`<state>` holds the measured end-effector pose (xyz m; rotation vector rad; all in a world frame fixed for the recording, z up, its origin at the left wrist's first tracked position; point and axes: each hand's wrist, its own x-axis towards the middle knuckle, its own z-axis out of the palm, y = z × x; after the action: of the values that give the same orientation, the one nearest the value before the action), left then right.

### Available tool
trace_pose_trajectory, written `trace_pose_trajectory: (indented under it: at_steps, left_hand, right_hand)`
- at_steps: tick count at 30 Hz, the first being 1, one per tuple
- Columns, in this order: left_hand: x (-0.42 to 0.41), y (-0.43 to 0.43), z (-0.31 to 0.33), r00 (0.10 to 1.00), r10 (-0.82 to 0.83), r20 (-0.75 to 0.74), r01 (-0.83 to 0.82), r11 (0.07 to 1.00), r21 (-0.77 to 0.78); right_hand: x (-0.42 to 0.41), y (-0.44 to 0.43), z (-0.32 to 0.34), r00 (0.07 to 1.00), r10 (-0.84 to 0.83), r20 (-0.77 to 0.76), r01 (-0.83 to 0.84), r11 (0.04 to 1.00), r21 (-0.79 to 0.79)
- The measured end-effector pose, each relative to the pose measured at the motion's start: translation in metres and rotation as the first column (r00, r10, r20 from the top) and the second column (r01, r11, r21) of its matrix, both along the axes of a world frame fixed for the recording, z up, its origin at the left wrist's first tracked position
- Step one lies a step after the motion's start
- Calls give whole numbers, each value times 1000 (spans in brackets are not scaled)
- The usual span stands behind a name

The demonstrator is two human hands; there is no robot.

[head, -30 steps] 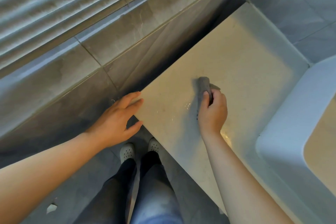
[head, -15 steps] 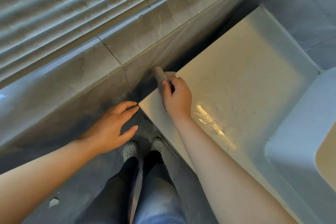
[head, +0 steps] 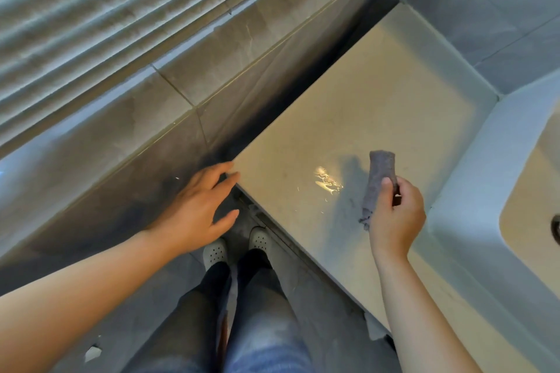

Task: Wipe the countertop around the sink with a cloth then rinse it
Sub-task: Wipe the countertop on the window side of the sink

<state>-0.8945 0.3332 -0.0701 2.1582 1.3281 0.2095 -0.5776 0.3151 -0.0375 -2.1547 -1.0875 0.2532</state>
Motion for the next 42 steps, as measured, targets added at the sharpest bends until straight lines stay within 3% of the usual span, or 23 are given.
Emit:
trace_pose_trajectory:
  at_steps: [9, 21, 34, 39, 42]
  left_hand:
    - [6, 0, -5, 997, -12, -71, 13, 1000, 7]
    - [15, -8, -12, 993, 52, -105, -50, 999, 18]
    - [-2, -31, -4, 979, 193, -62, -194, 981, -14]
    - [-33, -53, -4, 958, 268, -105, -280, 952, -120]
    - [-51, -63, -6, 936, 320, -147, -346, 914, -210]
  right_hand:
    - [-15, 11, -42, 995, -28, 99, 40, 992, -116]
    - [-47, 23, -53, 968, 191, 165, -184, 981, -58]
    - [-111, 44, -54, 948, 316, 40, -315, 949, -24]
    - [-150, 51, -47, 861, 507, -46, -509, 856, -95]
    - [-166, 49, -39, 786, 580, -215, -612, 780, -134]
